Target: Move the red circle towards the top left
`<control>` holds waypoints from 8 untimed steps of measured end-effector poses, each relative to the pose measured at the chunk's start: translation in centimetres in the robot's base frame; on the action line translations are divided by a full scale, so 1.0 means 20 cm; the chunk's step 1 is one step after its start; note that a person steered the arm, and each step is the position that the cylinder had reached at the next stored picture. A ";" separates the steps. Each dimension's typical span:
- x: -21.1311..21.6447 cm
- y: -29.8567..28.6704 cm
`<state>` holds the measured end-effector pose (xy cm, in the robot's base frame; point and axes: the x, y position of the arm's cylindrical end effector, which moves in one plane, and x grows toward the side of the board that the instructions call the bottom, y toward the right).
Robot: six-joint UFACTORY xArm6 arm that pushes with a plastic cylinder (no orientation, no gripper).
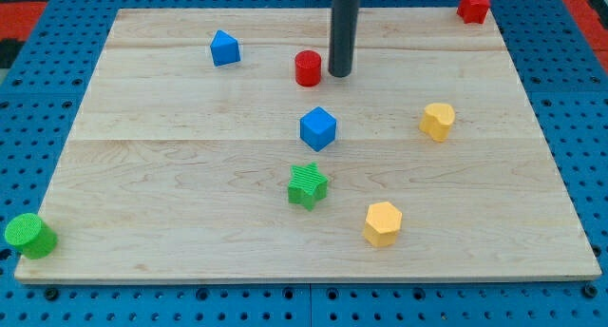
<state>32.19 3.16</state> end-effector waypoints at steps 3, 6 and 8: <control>0.00 -0.57; -0.01 -0.92; -0.10 -1.09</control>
<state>30.29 -18.66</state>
